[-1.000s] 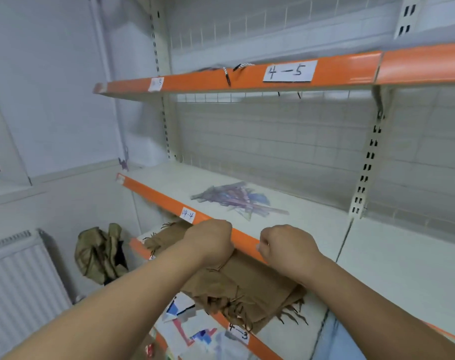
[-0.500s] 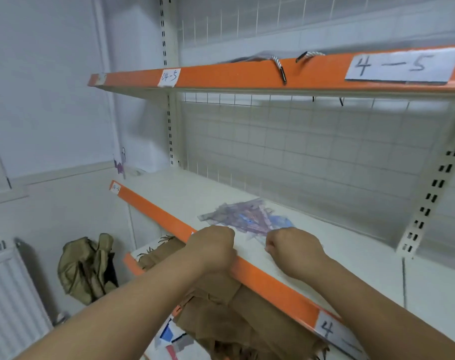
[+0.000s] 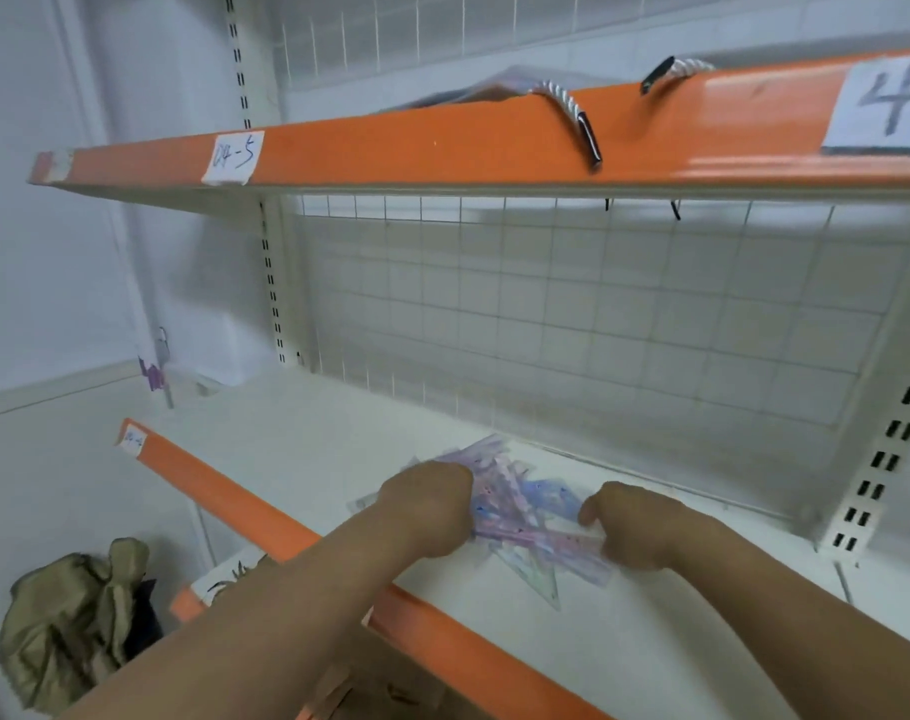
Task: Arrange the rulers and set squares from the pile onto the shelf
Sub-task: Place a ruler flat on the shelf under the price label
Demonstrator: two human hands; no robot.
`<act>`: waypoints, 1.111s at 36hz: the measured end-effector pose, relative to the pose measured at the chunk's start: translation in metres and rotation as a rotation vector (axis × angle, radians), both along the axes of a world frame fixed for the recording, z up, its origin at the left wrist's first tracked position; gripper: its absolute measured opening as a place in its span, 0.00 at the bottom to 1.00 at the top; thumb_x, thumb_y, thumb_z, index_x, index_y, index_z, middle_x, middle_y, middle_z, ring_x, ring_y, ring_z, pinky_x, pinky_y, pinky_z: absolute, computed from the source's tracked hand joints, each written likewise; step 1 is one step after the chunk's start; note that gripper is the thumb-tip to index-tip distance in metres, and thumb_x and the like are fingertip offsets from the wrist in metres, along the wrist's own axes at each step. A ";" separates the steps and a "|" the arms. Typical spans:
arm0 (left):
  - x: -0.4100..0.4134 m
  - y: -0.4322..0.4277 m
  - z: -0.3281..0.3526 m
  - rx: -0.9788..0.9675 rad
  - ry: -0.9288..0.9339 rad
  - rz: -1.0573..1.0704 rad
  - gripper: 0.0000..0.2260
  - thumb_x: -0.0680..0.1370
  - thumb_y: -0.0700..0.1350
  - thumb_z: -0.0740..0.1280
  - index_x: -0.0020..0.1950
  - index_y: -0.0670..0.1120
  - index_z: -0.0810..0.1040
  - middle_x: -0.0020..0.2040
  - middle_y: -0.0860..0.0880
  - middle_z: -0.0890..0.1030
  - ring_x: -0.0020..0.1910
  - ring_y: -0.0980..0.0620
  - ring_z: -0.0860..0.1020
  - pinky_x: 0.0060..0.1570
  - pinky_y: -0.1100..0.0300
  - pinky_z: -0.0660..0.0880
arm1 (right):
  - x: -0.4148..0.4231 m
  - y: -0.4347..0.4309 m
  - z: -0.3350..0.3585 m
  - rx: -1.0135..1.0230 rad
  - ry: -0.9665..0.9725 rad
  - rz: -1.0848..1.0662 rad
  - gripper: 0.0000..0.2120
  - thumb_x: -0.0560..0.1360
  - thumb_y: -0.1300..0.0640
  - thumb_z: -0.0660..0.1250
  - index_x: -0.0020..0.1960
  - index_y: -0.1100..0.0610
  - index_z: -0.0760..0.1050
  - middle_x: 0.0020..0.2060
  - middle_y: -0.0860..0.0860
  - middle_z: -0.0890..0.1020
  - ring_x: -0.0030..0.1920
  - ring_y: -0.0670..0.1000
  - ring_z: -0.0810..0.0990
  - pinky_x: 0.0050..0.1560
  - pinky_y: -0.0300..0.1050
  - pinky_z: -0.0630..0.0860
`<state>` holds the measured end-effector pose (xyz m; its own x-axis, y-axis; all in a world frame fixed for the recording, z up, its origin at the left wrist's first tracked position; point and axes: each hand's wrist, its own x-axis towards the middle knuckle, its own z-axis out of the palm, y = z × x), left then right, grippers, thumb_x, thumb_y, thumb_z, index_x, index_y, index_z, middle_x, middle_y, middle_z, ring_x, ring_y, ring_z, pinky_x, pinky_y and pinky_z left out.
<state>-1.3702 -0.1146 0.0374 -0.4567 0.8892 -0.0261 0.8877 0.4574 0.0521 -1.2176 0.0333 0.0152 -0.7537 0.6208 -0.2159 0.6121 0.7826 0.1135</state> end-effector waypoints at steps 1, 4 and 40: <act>-0.003 0.004 -0.001 -0.002 -0.001 -0.022 0.13 0.80 0.46 0.63 0.62 0.43 0.74 0.62 0.44 0.77 0.62 0.45 0.75 0.55 0.58 0.71 | 0.000 0.001 -0.001 -0.026 -0.014 -0.009 0.17 0.77 0.58 0.61 0.65 0.52 0.72 0.62 0.54 0.72 0.61 0.55 0.75 0.60 0.46 0.74; -0.010 0.014 -0.007 -0.013 -0.022 -0.104 0.12 0.80 0.44 0.61 0.62 0.43 0.74 0.62 0.44 0.76 0.61 0.46 0.75 0.51 0.60 0.70 | 0.001 0.000 -0.003 -0.080 -0.038 -0.026 0.16 0.75 0.59 0.62 0.62 0.53 0.75 0.60 0.56 0.74 0.57 0.56 0.77 0.57 0.47 0.75; -0.063 0.020 -0.018 0.181 -0.016 -0.237 0.10 0.77 0.44 0.62 0.56 0.47 0.77 0.40 0.50 0.69 0.51 0.46 0.78 0.40 0.60 0.67 | -0.019 -0.026 0.002 0.199 0.479 -0.058 0.15 0.78 0.54 0.62 0.63 0.46 0.72 0.53 0.48 0.72 0.54 0.51 0.74 0.42 0.42 0.70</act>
<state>-1.4334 -0.0943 0.0196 -0.2370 0.9617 0.1374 0.9670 0.2200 0.1285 -1.2371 0.0070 0.0171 -0.7023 0.6580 0.2715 0.6733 0.7379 -0.0465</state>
